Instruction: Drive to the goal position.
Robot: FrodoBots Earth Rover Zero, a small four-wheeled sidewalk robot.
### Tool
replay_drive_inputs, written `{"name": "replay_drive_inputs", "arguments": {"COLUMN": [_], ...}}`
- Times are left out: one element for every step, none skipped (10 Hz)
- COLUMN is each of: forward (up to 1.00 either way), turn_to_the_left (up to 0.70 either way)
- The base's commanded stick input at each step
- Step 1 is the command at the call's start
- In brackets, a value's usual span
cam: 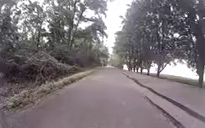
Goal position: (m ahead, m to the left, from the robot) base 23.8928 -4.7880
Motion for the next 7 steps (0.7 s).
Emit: {"name": "replay_drive_inputs", "arguments": {"forward": [0.70, 0.70, 0.70, 0.70, 0.70, 0.70, 0.70], "turn_to_the_left": [-0.30, -0.26, 0.00, 0.00, 0.00, 0.00, 0.00]}}
